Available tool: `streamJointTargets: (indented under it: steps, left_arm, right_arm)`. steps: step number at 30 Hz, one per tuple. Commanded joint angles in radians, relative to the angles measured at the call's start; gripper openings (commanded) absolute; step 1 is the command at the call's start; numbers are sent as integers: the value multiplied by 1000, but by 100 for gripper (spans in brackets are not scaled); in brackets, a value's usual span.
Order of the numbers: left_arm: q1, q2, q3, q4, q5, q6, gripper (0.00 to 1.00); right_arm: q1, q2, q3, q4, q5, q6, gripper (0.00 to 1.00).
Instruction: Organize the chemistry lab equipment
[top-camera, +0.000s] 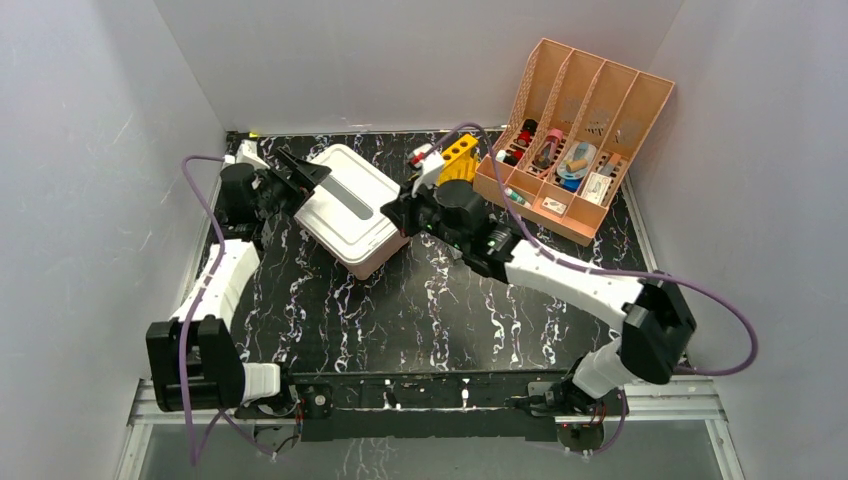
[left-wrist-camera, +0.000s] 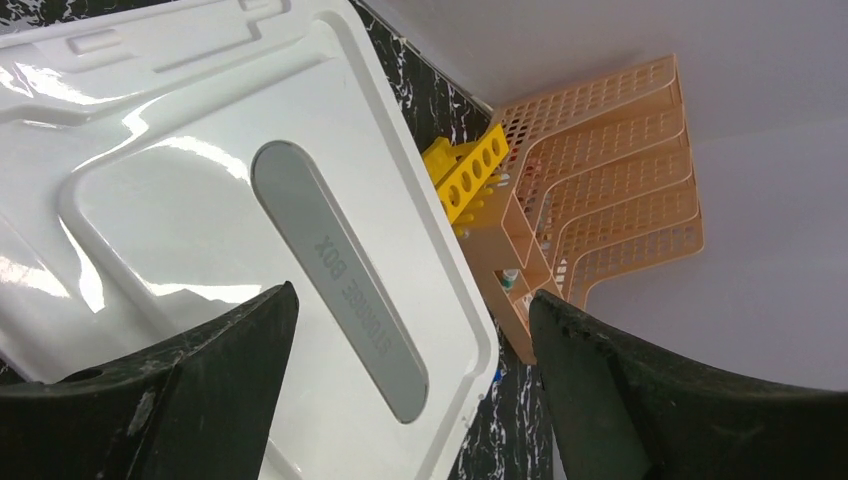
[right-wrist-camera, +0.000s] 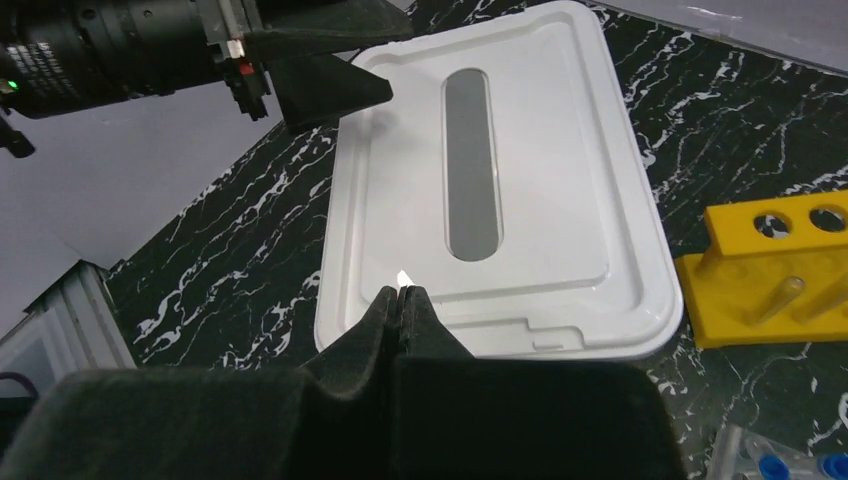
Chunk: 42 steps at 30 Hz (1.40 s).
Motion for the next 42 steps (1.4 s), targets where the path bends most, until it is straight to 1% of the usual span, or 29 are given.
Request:
streamJointTargets:
  steps: [1, 4, 6, 8, 13, 16, 19, 21, 24, 29, 34, 36, 38, 39, 41, 42]
  left_arm:
    - [-7, 74, -30, 117, 3, 29, 84]
    - [-10, 137, -25, 132, 19, 5, 84]
    - [-16, 151, -31, 137, -1, 0, 84]
    - [-17, 151, -30, 109, -24, 10, 84]
    - [-18, 128, -45, -3, -110, 15, 81]
    - [-19, 100, -83, -9, -132, 1, 79]
    - [-19, 52, -97, -30, -146, 3, 79]
    - [-19, 44, -101, -42, -148, 6, 79]
    - [-17, 37, -104, -65, -156, 14, 79]
    - [-18, 22, -109, -96, -180, 20, 79]
    - [-18, 15, -118, -97, -172, 10, 79]
    - [-18, 8, -138, -90, -154, -7, 79]
    - [-18, 1, -144, -96, -150, 3, 79]
    - [-18, -1, -139, -97, -142, 10, 79]
    - [-18, -8, -121, -88, -114, 23, 80]
    - [-18, -13, -107, -88, -101, 35, 81]
  right_arm:
    - [-4, -85, -88, 28, 153, 27, 0]
    - [-5, -78, -99, -44, 231, 3, 0]
    - [-7, -67, -98, -91, 268, -3, 0]
    - [-13, -53, -101, -124, 292, 2, 0]
    - [-61, 5, -124, -127, 237, 44, 0]
    - [-85, 69, -109, -108, 192, 58, 0]
    - [-92, 153, -57, -92, 155, 53, 0]
    - [-96, 212, -9, -78, 123, 44, 0]
    - [-100, 326, 111, -92, 79, 27, 0]
    - [-101, 443, 268, -118, 20, 15, 0]
    - [-102, 556, 469, -159, -3, -22, 0]
    - [-110, 654, 610, -167, -4, -70, 0]
    - [-122, 693, 666, -169, 7, -99, 0]
    - [-124, 668, 639, -152, 17, -107, 0]
    - [-125, 575, 516, -74, 28, -118, 1]
    - [-126, 520, 458, -43, 34, -119, 4]
